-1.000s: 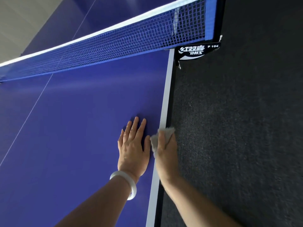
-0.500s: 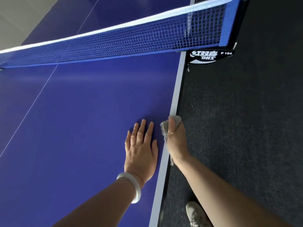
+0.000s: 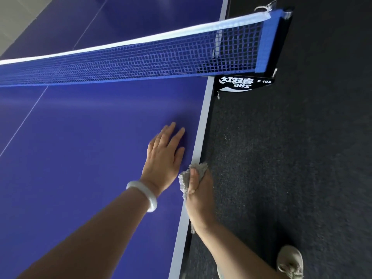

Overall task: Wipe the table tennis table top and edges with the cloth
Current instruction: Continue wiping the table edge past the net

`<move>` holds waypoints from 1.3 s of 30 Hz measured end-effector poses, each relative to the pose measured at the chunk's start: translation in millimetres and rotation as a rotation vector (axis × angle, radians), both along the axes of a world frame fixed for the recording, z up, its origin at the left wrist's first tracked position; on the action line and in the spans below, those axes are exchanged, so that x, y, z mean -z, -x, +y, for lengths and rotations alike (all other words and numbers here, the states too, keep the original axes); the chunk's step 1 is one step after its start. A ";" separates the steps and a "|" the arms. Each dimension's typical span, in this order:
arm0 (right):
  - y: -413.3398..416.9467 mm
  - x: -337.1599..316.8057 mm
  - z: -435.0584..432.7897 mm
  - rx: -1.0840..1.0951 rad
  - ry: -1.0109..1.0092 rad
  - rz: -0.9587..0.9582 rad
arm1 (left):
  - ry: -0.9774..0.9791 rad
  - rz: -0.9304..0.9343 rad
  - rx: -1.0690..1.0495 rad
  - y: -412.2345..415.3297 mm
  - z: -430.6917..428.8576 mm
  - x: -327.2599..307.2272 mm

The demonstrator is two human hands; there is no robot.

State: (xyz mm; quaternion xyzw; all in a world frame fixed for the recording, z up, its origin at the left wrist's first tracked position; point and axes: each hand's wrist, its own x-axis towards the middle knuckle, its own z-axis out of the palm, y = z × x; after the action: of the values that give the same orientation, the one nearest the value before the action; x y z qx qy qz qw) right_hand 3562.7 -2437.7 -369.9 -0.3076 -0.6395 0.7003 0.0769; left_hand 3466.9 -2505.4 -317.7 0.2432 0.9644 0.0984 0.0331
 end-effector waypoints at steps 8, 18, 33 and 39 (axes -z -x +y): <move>46.7 -9.2 25.6 -0.020 0.033 -0.044 | 0.037 0.028 -0.043 13.6 11.8 6.6; 186.1 -13.8 99.7 -0.024 -0.069 -0.075 | 0.043 0.012 -0.063 12.5 11.4 10.3; 147.7 -7.9 76.5 0.051 0.001 0.046 | 0.051 0.016 -0.078 12.3 11.6 11.5; 74.1 -4.0 33.1 0.072 0.061 0.097 | 0.029 -0.009 -0.078 12.0 9.4 10.9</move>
State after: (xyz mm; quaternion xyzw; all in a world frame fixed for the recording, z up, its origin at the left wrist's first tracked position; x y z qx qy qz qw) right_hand 3488.6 -2404.6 -365.9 -0.2980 -0.6020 0.7305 0.1234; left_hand 3454.9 -2496.0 -328.7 0.2045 0.9743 0.0866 0.0371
